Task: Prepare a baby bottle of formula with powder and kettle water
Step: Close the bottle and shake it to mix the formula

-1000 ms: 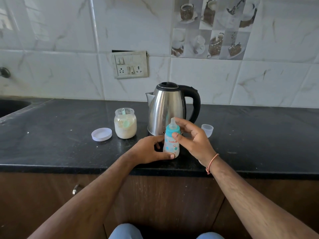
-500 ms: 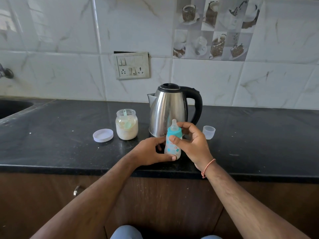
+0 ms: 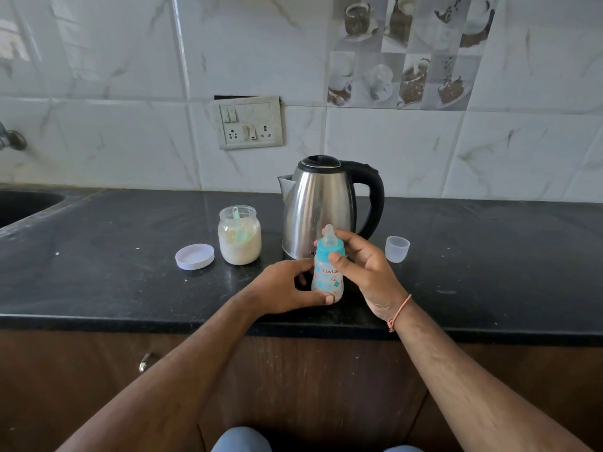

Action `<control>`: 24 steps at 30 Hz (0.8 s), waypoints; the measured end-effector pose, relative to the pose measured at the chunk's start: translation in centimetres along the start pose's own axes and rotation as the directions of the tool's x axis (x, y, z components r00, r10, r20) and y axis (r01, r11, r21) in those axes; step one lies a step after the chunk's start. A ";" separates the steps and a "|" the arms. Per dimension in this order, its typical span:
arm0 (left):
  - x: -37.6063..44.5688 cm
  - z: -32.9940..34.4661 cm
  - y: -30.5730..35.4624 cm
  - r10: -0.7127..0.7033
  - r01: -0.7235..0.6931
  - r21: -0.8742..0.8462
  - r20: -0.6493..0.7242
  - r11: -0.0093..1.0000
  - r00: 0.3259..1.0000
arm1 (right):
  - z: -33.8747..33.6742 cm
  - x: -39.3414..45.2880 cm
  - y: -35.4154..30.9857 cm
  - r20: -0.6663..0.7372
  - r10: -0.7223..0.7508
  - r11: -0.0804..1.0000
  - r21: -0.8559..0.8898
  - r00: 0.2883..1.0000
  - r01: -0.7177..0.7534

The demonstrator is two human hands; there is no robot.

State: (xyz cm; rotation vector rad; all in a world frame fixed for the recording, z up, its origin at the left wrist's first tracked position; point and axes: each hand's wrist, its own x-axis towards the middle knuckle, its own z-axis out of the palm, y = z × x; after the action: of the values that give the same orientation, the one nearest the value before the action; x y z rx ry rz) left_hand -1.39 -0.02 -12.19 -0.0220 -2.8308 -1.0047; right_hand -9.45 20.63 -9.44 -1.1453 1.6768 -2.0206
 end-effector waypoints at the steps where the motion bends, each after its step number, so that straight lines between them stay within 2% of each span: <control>1: 0.0 0.0 0.0 -0.002 0.001 0.008 0.008 1.000 1.000 | -0.1 0.1 -0.2 0.025 0.011 0.999 0.030 1.000 -0.011; 4: 0.1 -0.2 -0.1 0.003 -0.005 0.040 0.042 0.999 0.999 | -0.6 0.7 -0.9 0.075 0.031 0.993 0.111 0.997 -0.040; 8: 0.1 -0.2 -0.1 0.003 -0.004 0.031 0.051 1.000 0.999 | -0.6 1.4 -1.5 0.109 0.035 0.998 0.055 0.993 -0.041; 16: -0.1 0.0 0.0 0.018 -0.018 -0.002 0.006 1.000 1.000 | -0.8 -0.1 0.0 0.005 -0.012 0.999 0.034 1.000 0.012; 21: 0.1 0.0 -0.2 0.002 -0.002 0.000 0.006 1.000 1.000 | -0.9 -0.1 0.4 -0.044 -0.024 0.997 -0.072 0.999 0.021; 24: 0.1 0.0 -0.1 -0.004 0.003 0.009 0.013 1.000 1.000 | -1.4 0.2 0.1 -0.022 -0.031 0.984 -0.175 0.999 0.027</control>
State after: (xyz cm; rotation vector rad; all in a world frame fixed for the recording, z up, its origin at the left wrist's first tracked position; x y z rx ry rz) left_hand -1.48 -0.11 -12.22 -0.0229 -2.8482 -0.9962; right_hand -10.64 21.44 -9.50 -1.2109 1.8923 -1.9436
